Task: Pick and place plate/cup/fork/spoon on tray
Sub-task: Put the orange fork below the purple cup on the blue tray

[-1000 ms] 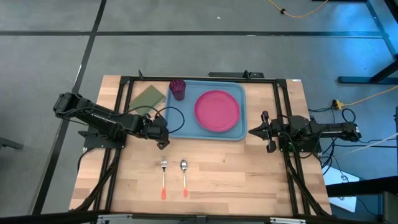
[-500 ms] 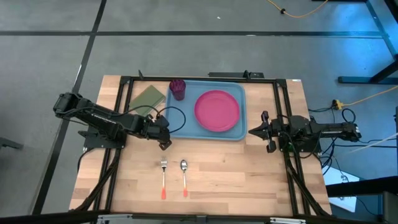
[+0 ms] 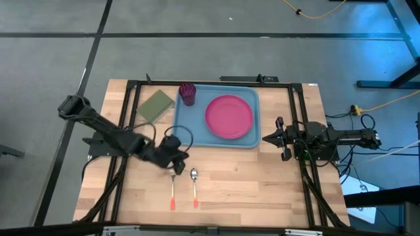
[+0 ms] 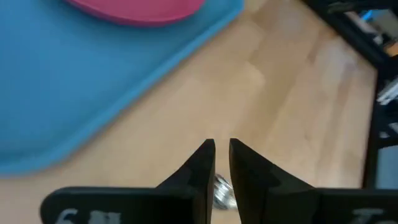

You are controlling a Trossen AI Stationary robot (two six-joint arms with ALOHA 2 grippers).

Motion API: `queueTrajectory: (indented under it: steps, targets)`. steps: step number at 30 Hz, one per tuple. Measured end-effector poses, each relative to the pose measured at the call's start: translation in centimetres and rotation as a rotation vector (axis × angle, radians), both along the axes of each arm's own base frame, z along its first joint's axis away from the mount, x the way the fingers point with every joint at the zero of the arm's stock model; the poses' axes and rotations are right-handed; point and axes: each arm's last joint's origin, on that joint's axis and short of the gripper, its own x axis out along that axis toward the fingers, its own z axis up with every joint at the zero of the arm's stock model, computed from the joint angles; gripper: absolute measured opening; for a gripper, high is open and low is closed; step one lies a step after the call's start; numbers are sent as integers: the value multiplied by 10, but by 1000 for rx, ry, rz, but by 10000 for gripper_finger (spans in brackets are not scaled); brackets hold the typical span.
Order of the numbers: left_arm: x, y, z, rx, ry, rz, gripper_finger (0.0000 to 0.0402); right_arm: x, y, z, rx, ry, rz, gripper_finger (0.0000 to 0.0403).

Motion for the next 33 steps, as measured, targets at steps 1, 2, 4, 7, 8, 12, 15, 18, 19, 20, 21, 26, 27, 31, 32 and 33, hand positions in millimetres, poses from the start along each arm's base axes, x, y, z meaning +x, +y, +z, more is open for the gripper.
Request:
queueTrajectory:
  steps: [1, 2, 4, 7, 8, 12, 15, 18, 19, 20, 21, 26, 27, 31, 32, 33]
  targets:
    - [-4, -7, 1, -10, -8, 7, 41, 0, 0, 0, 0, 0, 0, 16]
    - [-8, -15, 2, -22, -16, 14, 41, 0, 0, 0, 0, 0, 0, 16]
    - [-14, -29, 6, -55, -55, 24, 41, 0, 0, 0, 0, 0, 0, 16]
    - [-21, -48, 12, -85, -108, 41, 41, 0, 0, 0, 0, 0, 0, 16]
    - [-22, -53, 14, -87, -122, 45, 41, 0, 0, 0, 0, 0, 0, 16]
    - [-17, -70, 17, -112, -144, 58, 41, 0, 0, 0, 0, 0, 0, 16]
    - [-6, -78, 8, -103, -117, 78, 41, 0, 0, 0, 0, 0, 0, 16]
    - [8, -83, -2, -66, -70, 101, 41, 0, 0, 0, 0, 0, 0, 16]
    - [12, -83, -5, -56, -48, 115, 41, 0, 0, 0, 0, 0, 0, 16]
    - [15, -84, -8, -44, -26, 128, 41, 0, 0, 0, 0, 0, 0, 16]
    - [18, -84, -9, -39, -8, 137, 41, 0, 0, 0, 0, 0, 0, 17]
    - [29, -85, -11, -24, 41, 160, 41, 0, 0, 0, 0, 0, 1, 17]
    - [30, -85, -11, -38, 43, 175, 41, 0, 0, 0, 0, 0, 0, 17]
    - [26, -88, -19, -108, 68, 257, 41, 0, 0, 0, 0, 0, 0, 17]
    - [25, -90, -22, -134, 86, 271, 41, 0, 0, 0, 0, 0, 0, 17]
    - [23, -93, -26, -163, 98, 283, 41, 0, 0, 0, 0, 0, 0, 17]
